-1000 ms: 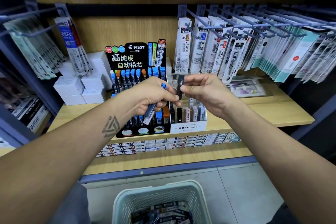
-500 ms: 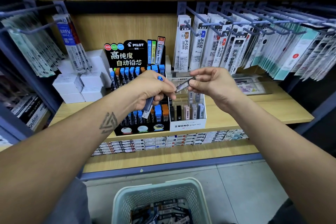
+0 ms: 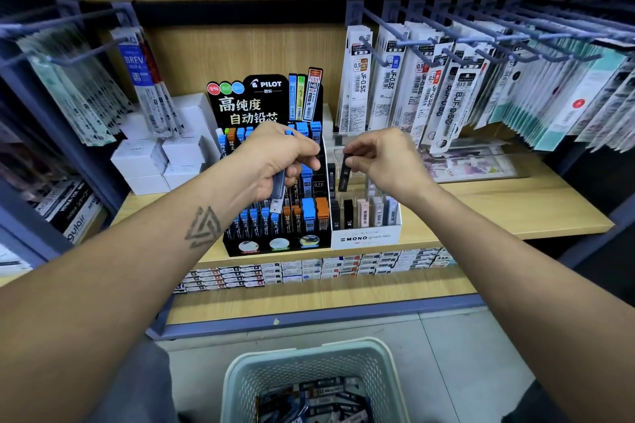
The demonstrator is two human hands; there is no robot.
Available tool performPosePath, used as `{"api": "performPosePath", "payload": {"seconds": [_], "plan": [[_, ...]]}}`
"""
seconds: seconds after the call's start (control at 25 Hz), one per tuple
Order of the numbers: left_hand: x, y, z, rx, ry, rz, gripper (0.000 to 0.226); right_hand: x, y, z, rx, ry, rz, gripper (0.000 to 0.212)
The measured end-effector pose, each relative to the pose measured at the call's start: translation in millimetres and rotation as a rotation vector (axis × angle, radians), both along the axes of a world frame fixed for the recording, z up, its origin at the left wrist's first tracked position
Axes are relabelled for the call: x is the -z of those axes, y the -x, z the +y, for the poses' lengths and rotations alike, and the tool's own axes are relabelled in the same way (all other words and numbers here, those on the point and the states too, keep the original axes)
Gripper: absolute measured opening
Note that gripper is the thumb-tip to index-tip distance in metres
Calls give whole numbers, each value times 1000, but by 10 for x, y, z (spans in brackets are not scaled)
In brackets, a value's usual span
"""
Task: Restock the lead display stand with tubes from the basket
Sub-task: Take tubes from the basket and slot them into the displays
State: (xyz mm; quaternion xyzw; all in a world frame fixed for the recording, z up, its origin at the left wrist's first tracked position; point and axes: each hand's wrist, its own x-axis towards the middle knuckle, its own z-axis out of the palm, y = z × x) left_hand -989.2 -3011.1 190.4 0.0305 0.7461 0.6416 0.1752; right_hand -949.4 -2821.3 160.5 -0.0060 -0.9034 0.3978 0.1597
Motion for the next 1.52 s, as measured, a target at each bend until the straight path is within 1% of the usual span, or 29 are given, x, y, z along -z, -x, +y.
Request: {"api": "performPosePath", "payload": {"seconds": [0.16, 0.32, 0.52, 0.64, 0.68, 0.72, 0.76, 0.84, 0.88, 0.96, 1.0, 1.08, 1.24, 1.32, 1.4, 1.44, 1.52], "plan": [[15, 12, -16, 10, 0, -1, 8, 38, 94, -106, -2, -39, 54, 16], [17, 25, -43, 13, 6, 5, 5, 162, 145, -150, -45, -163, 44, 18], [22, 22, -53, 19, 15, -11, 13, 341, 172, -154, -51, -215, -22, 22], [21, 11, -36, 14, -33, -53, 15, 300, 150, -155, -5, -224, -36, 21], [18, 4, -29, 7, -61, -69, 15, 258, 137, -161, 4, -175, -26, 21], [16, 1, -23, -7, -90, -83, 14, 183, 101, -184, -3, -58, -25, 21], [10, -4, -16, -26, -126, -94, 12, 99, 47, -216, -37, 130, -50, 20], [1, 1, 7, -81, -216, -102, 12, -75, -118, -312, -219, 542, -212, 11], [2, 10, 22, -111, -260, -97, 14, -117, -197, -373, -314, 656, -306, 15], [-1, 2, 61, -155, -334, -84, 20, -110, -327, -489, -441, 738, -432, 26], [1, -10, 81, -168, -365, -81, 21, -83, -354, -523, -464, 767, -452, 29], [0, -34, 90, -191, -414, -81, 23, -43, -360, -521, -431, 792, -437, 28], [-31, 21, -23, -273, -500, -76, 22, -77, -312, -303, -295, 715, -393, 19], [-41, 78, -111, -316, -421, -20, 23, -95, -292, -195, -237, 713, -367, 20], [-38, 93, -164, -308, -241, 64, 23, -109, -274, -130, -202, 733, -344, 23], [-38, 84, -175, -267, -136, 97, 19, -126, -272, -113, -193, 743, -322, 24], [-48, 30, -169, -102, 24, 109, 14, -163, -259, -75, -180, 757, -257, 24]]}}
